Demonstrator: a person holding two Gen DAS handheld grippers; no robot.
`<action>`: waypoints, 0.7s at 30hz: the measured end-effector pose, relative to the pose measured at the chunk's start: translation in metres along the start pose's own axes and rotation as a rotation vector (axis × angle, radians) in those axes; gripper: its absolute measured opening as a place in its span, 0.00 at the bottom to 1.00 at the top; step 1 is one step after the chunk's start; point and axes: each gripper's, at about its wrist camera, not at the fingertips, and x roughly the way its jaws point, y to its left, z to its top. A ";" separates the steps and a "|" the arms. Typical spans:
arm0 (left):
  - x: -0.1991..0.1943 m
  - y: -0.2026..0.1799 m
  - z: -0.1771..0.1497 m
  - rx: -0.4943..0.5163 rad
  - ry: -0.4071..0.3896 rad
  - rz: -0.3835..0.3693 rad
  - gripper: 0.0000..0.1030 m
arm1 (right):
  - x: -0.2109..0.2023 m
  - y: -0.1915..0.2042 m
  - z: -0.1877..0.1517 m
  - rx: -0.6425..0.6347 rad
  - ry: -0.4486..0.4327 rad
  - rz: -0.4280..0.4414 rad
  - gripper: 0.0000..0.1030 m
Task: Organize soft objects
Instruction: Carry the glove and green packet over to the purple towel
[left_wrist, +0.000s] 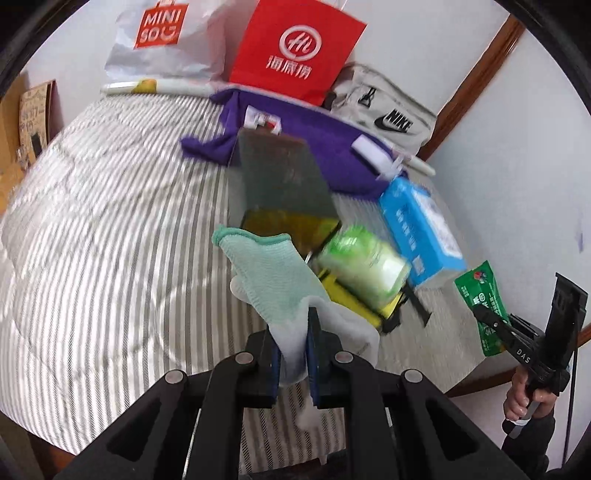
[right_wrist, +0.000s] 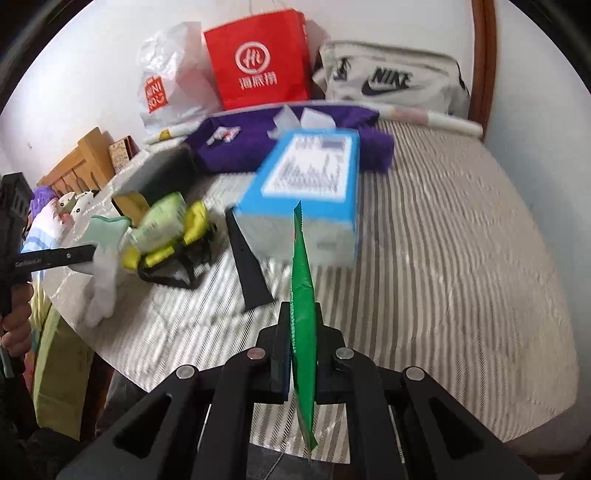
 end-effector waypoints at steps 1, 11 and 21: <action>-0.004 -0.001 0.005 -0.001 -0.006 -0.007 0.11 | -0.006 0.002 0.008 -0.015 -0.017 0.005 0.07; -0.041 -0.027 0.078 0.055 -0.086 -0.006 0.11 | -0.011 -0.005 0.097 -0.047 -0.110 0.052 0.07; -0.017 -0.032 0.156 0.067 -0.101 0.042 0.11 | 0.033 -0.013 0.174 -0.056 -0.118 0.067 0.07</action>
